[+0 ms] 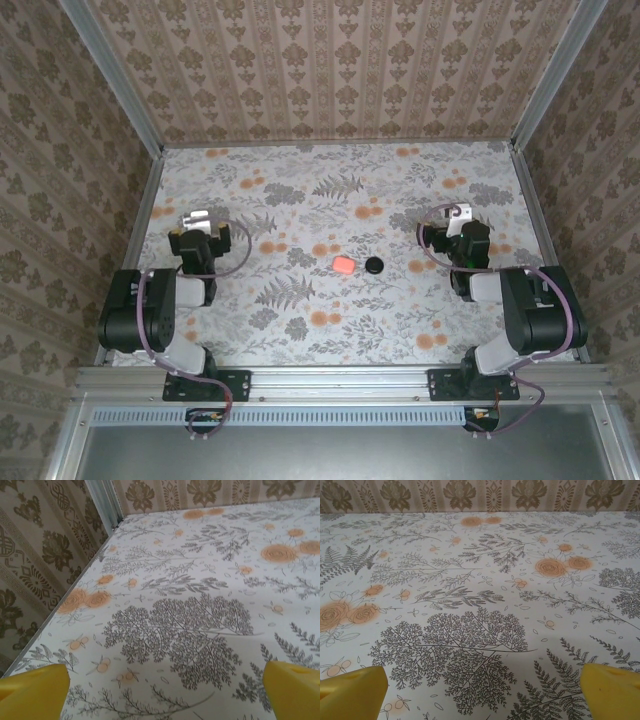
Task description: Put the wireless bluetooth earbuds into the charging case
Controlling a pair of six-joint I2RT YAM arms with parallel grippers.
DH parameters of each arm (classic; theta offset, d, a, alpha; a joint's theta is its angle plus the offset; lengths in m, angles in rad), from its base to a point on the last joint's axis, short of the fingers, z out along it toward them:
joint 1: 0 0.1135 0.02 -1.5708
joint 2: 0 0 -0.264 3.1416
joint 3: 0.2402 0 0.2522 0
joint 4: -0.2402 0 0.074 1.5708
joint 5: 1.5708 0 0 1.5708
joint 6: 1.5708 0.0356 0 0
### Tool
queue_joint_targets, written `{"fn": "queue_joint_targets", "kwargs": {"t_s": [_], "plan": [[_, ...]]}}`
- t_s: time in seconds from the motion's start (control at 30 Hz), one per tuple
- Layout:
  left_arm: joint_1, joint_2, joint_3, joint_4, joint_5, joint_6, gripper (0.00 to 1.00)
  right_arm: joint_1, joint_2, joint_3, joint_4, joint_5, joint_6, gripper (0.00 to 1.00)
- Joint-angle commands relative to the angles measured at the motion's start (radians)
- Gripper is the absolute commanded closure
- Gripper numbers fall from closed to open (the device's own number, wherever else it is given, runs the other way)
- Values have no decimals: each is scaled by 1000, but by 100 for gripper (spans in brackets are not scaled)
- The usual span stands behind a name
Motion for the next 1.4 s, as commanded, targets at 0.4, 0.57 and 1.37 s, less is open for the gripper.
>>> {"fn": "queue_joint_targets", "kwargs": {"t_s": [0.4, 0.57, 1.37], "plan": [[8, -11, 11, -24, 56, -33, 0, 1, 9, 17, -7, 19, 26, 0], [0, -8, 18, -34, 50, -23, 0, 3, 8, 19, -9, 25, 26, 0], [14, -7, 37, -70, 169, 3, 0, 9, 6, 17, -9, 43, 25, 0]]}}
